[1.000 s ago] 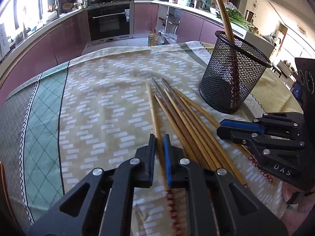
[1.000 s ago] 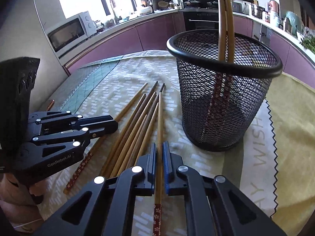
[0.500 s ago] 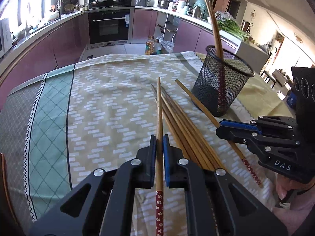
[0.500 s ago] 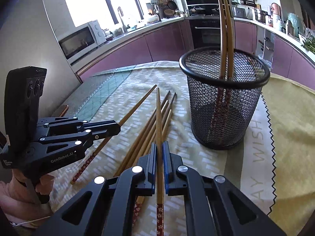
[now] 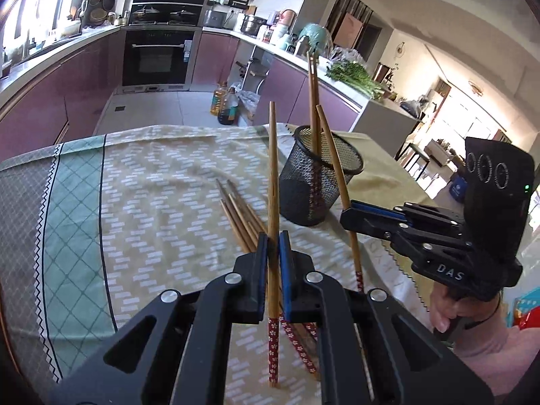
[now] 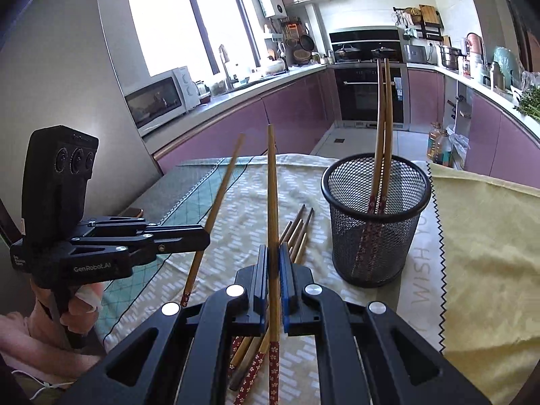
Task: Organize utensils
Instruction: 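Carry the left tool's chopstick into the mesh cup and open while the right tool does likewise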
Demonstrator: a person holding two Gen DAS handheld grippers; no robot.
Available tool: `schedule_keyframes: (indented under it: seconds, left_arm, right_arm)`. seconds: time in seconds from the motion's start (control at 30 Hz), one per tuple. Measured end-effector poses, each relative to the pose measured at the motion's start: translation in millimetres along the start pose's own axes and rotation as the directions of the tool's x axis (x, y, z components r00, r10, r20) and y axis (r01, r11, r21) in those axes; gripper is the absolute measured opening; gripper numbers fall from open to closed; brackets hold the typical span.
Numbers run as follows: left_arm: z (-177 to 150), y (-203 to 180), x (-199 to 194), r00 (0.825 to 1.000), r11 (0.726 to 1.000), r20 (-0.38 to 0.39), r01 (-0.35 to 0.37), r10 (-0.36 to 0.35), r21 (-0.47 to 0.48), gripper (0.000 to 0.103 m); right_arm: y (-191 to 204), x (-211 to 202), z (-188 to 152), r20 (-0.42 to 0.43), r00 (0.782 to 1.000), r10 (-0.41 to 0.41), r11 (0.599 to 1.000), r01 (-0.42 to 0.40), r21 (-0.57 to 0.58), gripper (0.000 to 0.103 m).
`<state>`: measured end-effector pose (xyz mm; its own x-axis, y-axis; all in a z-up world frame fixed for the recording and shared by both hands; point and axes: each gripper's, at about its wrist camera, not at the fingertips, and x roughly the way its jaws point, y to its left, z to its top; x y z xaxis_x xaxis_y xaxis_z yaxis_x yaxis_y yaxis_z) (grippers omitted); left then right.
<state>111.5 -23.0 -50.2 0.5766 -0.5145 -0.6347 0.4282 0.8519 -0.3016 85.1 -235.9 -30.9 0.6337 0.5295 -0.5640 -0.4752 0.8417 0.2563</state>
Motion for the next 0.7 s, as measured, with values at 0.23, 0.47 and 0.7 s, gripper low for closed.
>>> schedule_keyframes:
  seconds: [0.23, 0.47, 0.7]
  left_arm:
    - [2, -4, -17, 0.997, 0.998, 0.035, 0.065, -0.065, 0.000, 0.008]
    - [9, -11, -37, 0.989, 0.993, 0.092, 0.112, -0.114, 0.028, 0.008]
    - [27, -21, -45, 0.981, 0.990, 0.139, 0.129, -0.135, 0.051, 0.008]
  right_arm:
    - [-2, -6, -1, 0.012, 1.000, 0.009, 1.000, -0.009, -0.008, 0.006]
    - [1, -18, 5, 0.055, 0.998, 0.009, 1.000, -0.008, -0.026, 0.006]
    - [-4, -35, 18, 0.115, 0.993, -0.015, 0.999, 0.019, -0.040, 0.006]
